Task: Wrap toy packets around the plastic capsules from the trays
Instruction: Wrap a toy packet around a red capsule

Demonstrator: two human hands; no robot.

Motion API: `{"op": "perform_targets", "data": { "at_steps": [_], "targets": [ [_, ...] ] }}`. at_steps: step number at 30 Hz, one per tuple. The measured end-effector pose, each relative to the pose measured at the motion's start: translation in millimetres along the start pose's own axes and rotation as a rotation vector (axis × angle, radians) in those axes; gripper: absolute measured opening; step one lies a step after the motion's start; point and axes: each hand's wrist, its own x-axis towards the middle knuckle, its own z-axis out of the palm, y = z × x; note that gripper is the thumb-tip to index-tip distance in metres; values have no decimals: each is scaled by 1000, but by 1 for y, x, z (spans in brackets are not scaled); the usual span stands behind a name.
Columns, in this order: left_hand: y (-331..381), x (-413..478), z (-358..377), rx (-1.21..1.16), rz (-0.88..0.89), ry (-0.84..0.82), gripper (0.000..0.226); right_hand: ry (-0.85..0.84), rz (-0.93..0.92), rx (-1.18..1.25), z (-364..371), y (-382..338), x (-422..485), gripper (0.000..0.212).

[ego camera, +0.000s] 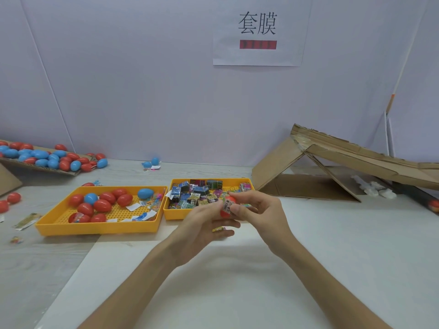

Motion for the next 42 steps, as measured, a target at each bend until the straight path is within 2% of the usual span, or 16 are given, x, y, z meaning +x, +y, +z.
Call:
{"op": "perform_targets", "data": {
  "at_steps": [4,9,14,18,24,33,39,42],
  "targets": [
    [-2,-1,-1,10,7,-54,33,-13,9,33,0,1,1,18],
    [-2,1,-3,-28,9,-40,41,-25,-11,-12,-3,1,0,20],
    [-3,2,-3,-9,48,-2,35,107,-372,-418,-3,5,0,14],
    [-4,3,-4,37,62,5,33,97,-432,-485,-5,4,0,11],
    [-6,3,-7,107,69,12,40,-23,-328,-496,-7,2,2,10],
    [-7,3,-7,130,44,-38,31,-84,-270,-575,-6,7,2,19],
    [-6,4,-9,75,22,-59,32,-43,-200,-423,-9,3,2,6],
    [-5,4,-8,55,22,-80,33,-51,-158,-310,-12,-1,2,24]
  ]
}}
